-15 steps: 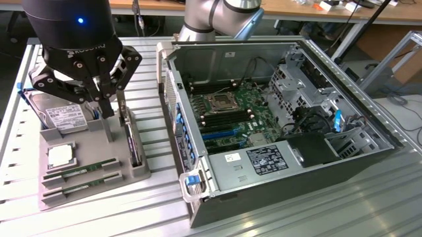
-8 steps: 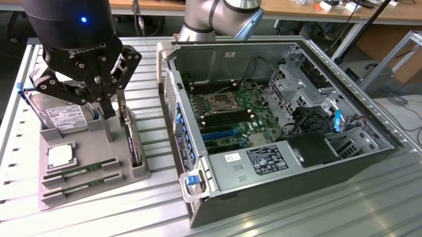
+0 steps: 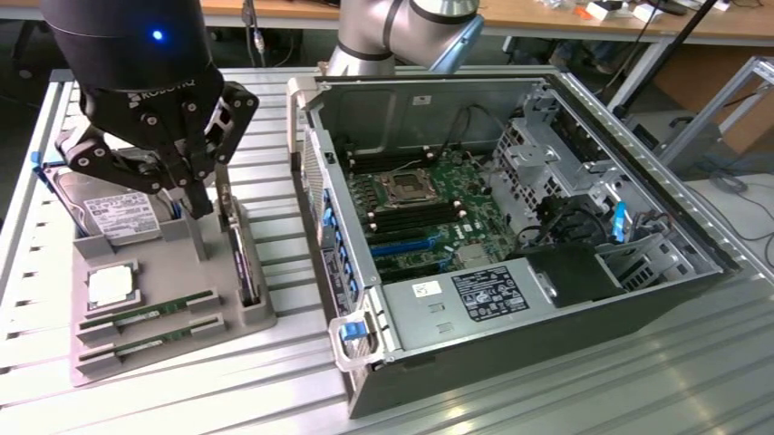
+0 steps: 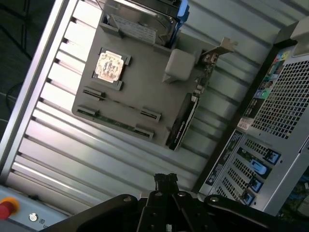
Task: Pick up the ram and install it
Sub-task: 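Pick up the ram and move it above insertion slot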
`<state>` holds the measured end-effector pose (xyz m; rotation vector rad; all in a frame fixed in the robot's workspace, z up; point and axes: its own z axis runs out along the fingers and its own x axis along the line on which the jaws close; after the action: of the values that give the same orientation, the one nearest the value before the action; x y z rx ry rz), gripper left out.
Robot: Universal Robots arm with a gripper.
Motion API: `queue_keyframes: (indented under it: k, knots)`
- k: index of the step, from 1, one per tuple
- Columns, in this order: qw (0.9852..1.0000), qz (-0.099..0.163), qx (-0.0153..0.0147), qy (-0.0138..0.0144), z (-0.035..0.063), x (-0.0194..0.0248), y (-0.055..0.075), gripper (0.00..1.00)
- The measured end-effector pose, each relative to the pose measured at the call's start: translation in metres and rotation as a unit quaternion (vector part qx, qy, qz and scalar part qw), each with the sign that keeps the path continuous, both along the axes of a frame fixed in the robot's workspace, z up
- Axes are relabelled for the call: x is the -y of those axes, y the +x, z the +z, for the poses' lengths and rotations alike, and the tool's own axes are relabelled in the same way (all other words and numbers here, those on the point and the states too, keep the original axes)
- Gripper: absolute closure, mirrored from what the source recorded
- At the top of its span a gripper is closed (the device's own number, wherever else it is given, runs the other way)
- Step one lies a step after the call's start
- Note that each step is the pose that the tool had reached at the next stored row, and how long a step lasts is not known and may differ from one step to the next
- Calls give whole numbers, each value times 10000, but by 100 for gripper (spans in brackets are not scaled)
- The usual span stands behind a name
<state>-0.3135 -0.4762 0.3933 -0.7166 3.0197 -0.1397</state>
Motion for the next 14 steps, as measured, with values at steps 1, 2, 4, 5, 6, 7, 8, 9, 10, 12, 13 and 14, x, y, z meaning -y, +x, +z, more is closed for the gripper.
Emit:
queue_keyframes:
  k: [1, 2, 4, 5, 6, 7, 8, 9, 10, 12, 13, 14]
  knots:
    - [10000, 50, 0, -6, 0, 0, 0, 90]
    - [10000, 87, 0, -11, 0, 0, 0, 90]
    - [9999, 147, 0, -19, 0, 0, 0, 90]
    - [9999, 166, 0, -22, 0, 0, 0, 90]
    - [9998, 216, 0, -31, 0, 0, 0, 90]
    - [9997, 244, 0, -35, 0, 0, 0, 90]
    - [9996, 278, 0, -40, 0, 0, 1, 90]
    - [9994, 332, 0, -49, 0, 0, 1, 90]
    - [9993, 362, 0, -55, 0, 0, 0, 90]
    - [9990, 436, 0, -67, 0, 0, 0, 90]
    - [9988, 487, 0, -74, 0, 0, 0, 90]
    - [9987, 510, 0, -78, 0, 0, 0, 90]
